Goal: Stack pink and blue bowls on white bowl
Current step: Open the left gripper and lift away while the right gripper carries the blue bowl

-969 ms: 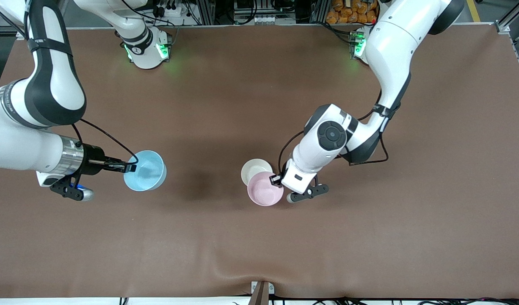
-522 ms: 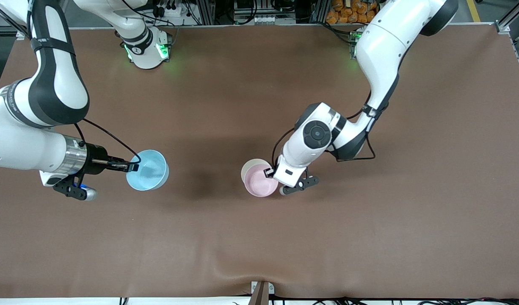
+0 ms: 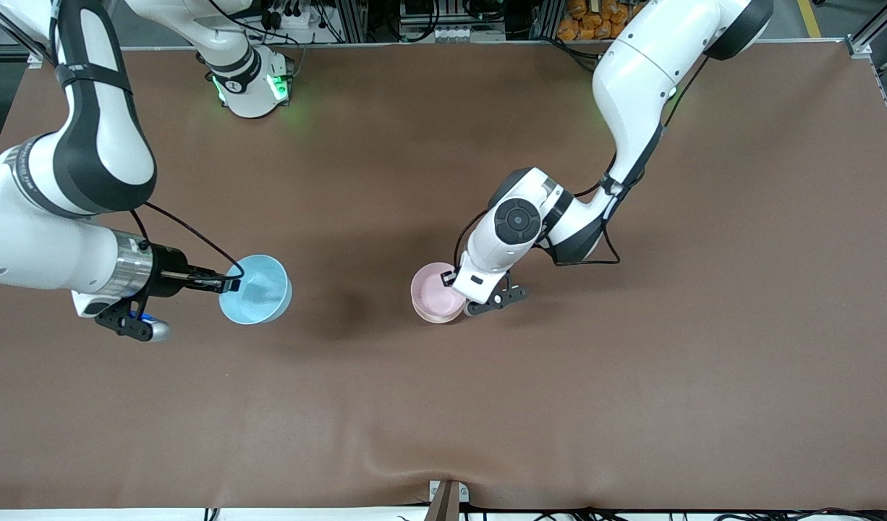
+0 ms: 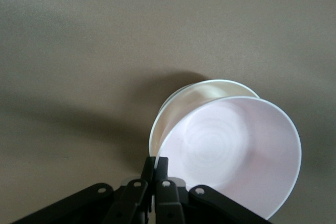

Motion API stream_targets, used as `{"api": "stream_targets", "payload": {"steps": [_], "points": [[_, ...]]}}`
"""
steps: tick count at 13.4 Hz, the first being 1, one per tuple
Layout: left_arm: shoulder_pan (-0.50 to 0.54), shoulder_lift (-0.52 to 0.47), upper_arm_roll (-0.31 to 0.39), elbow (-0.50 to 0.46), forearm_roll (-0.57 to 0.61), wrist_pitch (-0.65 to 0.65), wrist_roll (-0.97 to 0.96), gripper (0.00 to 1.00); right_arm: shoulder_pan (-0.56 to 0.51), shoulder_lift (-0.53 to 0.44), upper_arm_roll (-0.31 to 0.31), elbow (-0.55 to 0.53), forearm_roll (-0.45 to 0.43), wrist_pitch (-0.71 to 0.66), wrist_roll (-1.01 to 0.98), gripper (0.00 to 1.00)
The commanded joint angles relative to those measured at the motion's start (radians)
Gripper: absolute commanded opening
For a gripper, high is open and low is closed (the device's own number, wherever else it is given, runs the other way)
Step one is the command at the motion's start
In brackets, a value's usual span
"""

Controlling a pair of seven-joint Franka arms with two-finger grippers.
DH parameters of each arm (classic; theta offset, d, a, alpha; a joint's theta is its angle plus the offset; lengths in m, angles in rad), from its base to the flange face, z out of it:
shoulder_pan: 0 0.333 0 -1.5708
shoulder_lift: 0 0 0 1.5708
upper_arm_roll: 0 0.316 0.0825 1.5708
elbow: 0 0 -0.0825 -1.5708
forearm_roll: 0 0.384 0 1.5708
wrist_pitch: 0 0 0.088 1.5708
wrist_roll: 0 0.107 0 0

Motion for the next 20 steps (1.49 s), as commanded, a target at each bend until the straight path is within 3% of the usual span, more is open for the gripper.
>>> {"api": "stream_targets", "payload": {"steps": [1,4,5,6,8,11,16,20], "points": [[-0.018,-0.008,0.01,-0.009,0.024,0.0,-0.032,0.0,0.014,-0.006,-0.006,0.021,0.019,-0.017,0.041,0.0],[-0.018,0.004,0.01,-0.003,0.024,0.002,-0.033,0.0,0.012,0.006,-0.006,0.087,0.026,-0.071,0.103,0.0],[-0.018,0.004,0.01,-0.002,0.022,0.002,-0.05,0.56,0.009,0.01,-0.006,0.099,0.028,-0.079,0.089,0.0],[-0.018,-0.002,0.01,0.0,0.024,0.002,-0.067,1.0,0.009,0.008,-0.006,0.101,0.028,-0.081,0.033,0.0],[-0.007,-0.02,0.011,0.003,0.024,0.0,-0.064,1.0,0.0,0.007,-0.008,0.102,0.069,-0.082,-0.101,0.0],[0.074,-0.136,0.028,0.006,0.03,-0.035,-0.017,1.0,0.008,0.007,-0.011,0.101,0.141,-0.087,-0.085,0.0],[0.299,-0.406,0.022,0.012,0.03,-0.351,0.21,1.0,0.168,0.01,-0.011,0.096,0.132,-0.061,-0.052,0.0],[0.456,-0.59,0.025,0.012,0.025,-0.529,0.424,1.0,0.259,0.051,-0.013,0.085,0.131,0.022,-0.026,0.0]]}}
